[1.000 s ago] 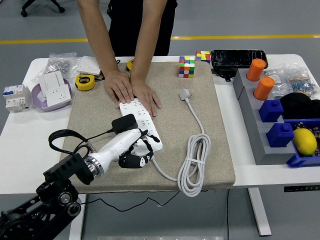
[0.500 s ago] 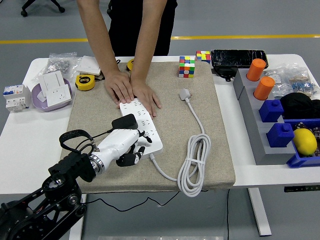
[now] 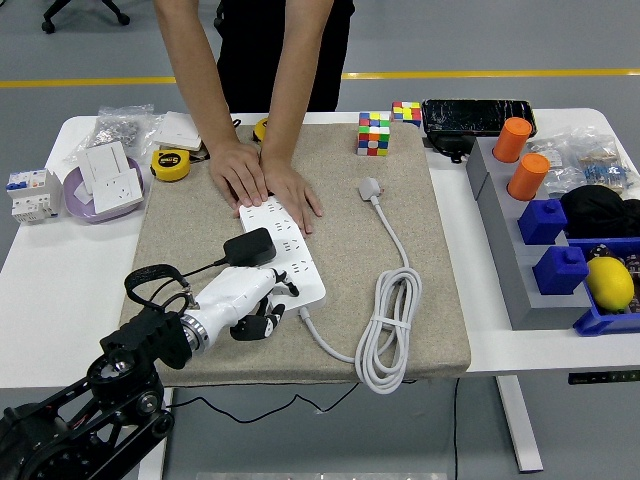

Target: Pick up the plug,place it near the board,insert it into the board,press the button

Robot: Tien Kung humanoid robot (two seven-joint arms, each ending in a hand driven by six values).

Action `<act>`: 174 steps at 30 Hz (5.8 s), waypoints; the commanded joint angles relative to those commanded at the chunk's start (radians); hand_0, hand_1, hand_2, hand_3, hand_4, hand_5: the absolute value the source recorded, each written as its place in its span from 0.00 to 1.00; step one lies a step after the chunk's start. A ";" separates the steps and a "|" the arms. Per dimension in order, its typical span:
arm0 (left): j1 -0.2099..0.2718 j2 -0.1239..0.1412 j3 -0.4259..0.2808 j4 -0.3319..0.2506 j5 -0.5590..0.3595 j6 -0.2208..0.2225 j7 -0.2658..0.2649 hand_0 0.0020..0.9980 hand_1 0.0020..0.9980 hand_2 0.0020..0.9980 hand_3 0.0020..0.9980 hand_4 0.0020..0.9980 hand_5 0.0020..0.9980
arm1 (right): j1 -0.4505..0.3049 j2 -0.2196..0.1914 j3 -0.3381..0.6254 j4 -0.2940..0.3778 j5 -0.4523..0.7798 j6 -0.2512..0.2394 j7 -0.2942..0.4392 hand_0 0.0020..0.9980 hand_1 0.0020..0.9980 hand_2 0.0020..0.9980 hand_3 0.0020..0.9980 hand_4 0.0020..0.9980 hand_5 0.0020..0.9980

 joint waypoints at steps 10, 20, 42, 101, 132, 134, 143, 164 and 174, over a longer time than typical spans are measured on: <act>-0.002 -0.002 -0.001 0.000 -0.007 0.002 0.000 0.14 0.03 0.15 0.92 0.50 0.00 | 0.000 -0.002 -0.009 0.000 0.005 -0.001 -0.001 0.86 0.72 0.71 0.69 1.00 0.67; 0.000 0.000 0.000 -0.002 0.000 -0.026 0.008 0.14 0.03 0.15 0.91 0.52 0.00 | 0.000 -0.002 -0.009 0.000 0.006 -0.002 0.000 0.86 0.72 0.71 0.69 1.00 0.67; 0.023 0.028 -0.019 -0.061 -0.003 -0.065 0.026 0.14 0.03 0.15 0.82 0.51 0.00 | 0.000 0.001 0.003 0.000 0.004 -0.002 -0.001 0.86 0.72 0.71 0.69 1.00 0.67; -0.075 -0.098 -0.180 0.086 -0.677 -0.016 -0.242 0.88 0.91 0.82 0.60 0.98 0.18 | 0.000 0.006 -0.014 0.000 0.020 -0.005 -0.003 0.86 0.72 0.71 0.69 1.00 0.67; -0.205 -0.097 -0.236 0.379 -0.116 -0.012 -0.131 0.93 0.87 0.76 0.78 1.00 0.43 | -0.003 0.001 -0.022 0.000 0.016 -0.004 -0.007 0.86 0.72 0.71 0.68 1.00 0.66; -0.202 -0.097 -0.234 0.382 -0.100 -0.007 -0.129 0.93 0.87 0.76 0.78 1.00 0.43 | -0.003 0.001 -0.024 0.000 0.018 -0.004 -0.006 0.86 0.72 0.71 0.68 1.00 0.66; -0.199 -0.096 -0.223 0.380 -0.047 0.046 -0.126 0.58 0.50 0.47 0.50 1.00 0.32 | 0.000 0.000 -0.020 0.000 0.016 -0.005 -0.007 0.86 0.72 0.71 0.68 1.00 0.66; -0.166 -0.087 -0.230 0.333 0.087 0.045 -0.115 0.37 0.24 0.37 0.50 0.81 0.04 | 0.000 0.002 -0.012 0.000 0.014 -0.005 -0.008 0.86 0.72 0.71 0.68 1.00 0.66; -0.118 -0.095 -0.257 0.291 -0.043 0.060 -0.144 0.36 0.25 0.35 0.47 0.76 0.06 | 0.001 0.002 -0.019 0.000 0.022 -0.007 -0.007 0.86 0.72 0.71 0.68 1.00 0.66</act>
